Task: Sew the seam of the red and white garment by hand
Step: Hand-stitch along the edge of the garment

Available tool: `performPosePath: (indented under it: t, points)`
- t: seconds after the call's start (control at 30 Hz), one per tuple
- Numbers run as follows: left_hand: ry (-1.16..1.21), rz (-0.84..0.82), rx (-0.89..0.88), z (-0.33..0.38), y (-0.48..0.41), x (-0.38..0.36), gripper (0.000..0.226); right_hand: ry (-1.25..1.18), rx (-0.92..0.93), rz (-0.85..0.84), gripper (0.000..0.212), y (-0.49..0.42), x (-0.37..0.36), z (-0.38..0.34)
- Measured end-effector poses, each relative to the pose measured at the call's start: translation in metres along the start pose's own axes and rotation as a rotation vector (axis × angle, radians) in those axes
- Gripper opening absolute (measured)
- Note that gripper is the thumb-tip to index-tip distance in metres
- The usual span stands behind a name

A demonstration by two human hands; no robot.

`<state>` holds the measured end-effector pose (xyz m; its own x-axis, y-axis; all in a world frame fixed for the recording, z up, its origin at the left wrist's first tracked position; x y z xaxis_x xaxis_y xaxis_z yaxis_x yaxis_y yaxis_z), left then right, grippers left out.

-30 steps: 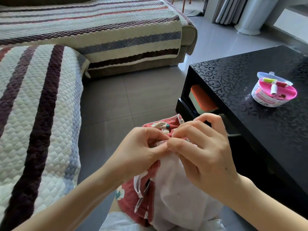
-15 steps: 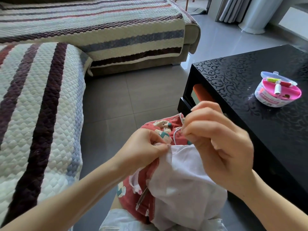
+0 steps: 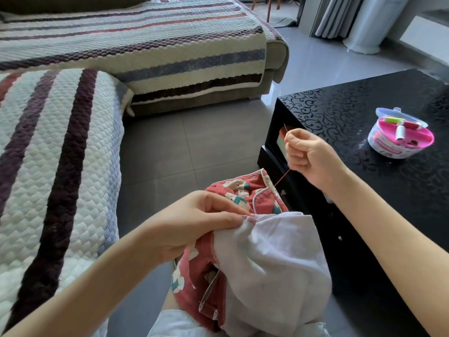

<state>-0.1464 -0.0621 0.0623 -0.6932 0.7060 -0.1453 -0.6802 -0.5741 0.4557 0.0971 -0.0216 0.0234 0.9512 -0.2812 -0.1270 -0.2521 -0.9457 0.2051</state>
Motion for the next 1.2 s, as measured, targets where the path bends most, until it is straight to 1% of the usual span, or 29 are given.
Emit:
performPosePath:
  t: [0.07,0.13,0.17,0.2,0.23,0.27,0.3,0.33,0.47,0.5,0.57,0.63,0.7,0.73,0.83,0.87,0.97,1.03,1.07,1.13,1.2]
  points:
    - [0.017,-0.001,0.007,-0.001,0.003,0.002,0.018,0.231,0.046,0.245,0.027,-0.030,0.035,0.007]
    - [0.030,-0.008,0.023,-0.002,0.007,0.003,0.022,0.449,0.032,0.492,0.028,-0.048,0.072,0.017]
    - [0.033,-0.013,0.030,-0.002,0.008,0.002,0.020,0.528,0.014,0.578,0.026,-0.053,0.085,0.021]
    - [0.033,-0.016,0.036,-0.003,0.010,0.002,0.016,0.578,0.001,0.622,0.024,-0.057,0.092,0.024]
    - [0.037,-0.013,0.041,-0.002,0.011,0.002,0.013,0.591,0.007,0.629,0.020,-0.059,0.091,0.023]
    - [0.034,-0.021,0.038,-0.002,0.012,0.001,0.013,0.583,0.031,0.599,0.015,-0.057,0.084,0.019]
    - [0.031,-0.024,0.033,-0.002,0.012,0.001,0.013,0.565,0.074,0.523,0.013,-0.053,0.068,0.012]
    - [0.028,-0.030,0.026,-0.003,0.011,0.002,0.013,0.563,0.114,0.412,0.012,-0.043,0.046,0.002]
    - [0.046,-0.043,0.019,-0.001,0.012,-0.001,0.013,0.636,0.183,-0.222,0.007,0.033,-0.044,-0.020]
    - [0.050,-0.047,0.016,0.000,0.013,-0.002,0.013,0.633,0.181,-0.355,0.010,0.051,-0.058,-0.019]
    - [0.046,-0.057,0.018,0.001,0.014,-0.004,0.012,0.610,0.161,-0.527,0.019,0.078,-0.074,-0.014]
    - [0.030,-0.056,0.013,0.003,0.013,-0.004,0.008,0.590,0.161,-0.611,0.025,0.090,-0.080,-0.010]
    - [0.004,-0.047,0.006,0.004,0.014,-0.004,0.008,0.580,0.176,-0.645,0.030,0.095,-0.080,-0.009]
    - [0.001,-0.043,0.007,0.004,0.014,-0.004,0.010,0.574,0.186,-0.657,0.028,0.096,-0.080,-0.009]
    - [0.019,-0.046,0.009,0.005,0.014,-0.008,0.012,0.569,0.202,-0.674,0.007,0.097,-0.079,-0.008]
    - [0.025,-0.050,0.009,0.005,0.014,-0.008,0.013,0.583,0.219,-0.674,0.005,0.097,-0.080,-0.008]
    - [0.058,-0.046,0.018,0.005,0.015,-0.008,0.013,0.553,0.250,-0.633,0.004,0.093,-0.080,-0.013]
    - [0.078,-0.036,0.013,0.004,0.015,-0.006,0.011,0.568,0.266,-0.518,0.012,0.081,-0.074,-0.017]
    - [0.081,-0.037,0.012,0.003,0.015,-0.005,0.008,0.639,0.295,-0.425,0.015,0.071,-0.068,-0.018]
    - [0.092,-0.042,0.027,0.000,0.015,-0.003,0.005,0.845,0.386,-0.187,0.018,0.047,-0.051,-0.019]
    - [0.105,-0.053,0.046,-0.002,0.016,-0.002,0.006,1.024,0.423,0.056,0.010,0.024,-0.030,-0.019]
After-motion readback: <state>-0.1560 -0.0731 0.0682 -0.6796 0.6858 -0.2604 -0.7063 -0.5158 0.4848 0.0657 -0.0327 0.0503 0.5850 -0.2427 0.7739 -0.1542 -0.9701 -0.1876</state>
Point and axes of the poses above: each hand's wrist, its own y-axis away from the middle knuckle, its own x-axis out of the back of the hand, z = x × y, the point moved 5 cm from there along -y, towards the middle knuckle, and after that the axes turned 6 degrees about y, right-handed, at the moved point
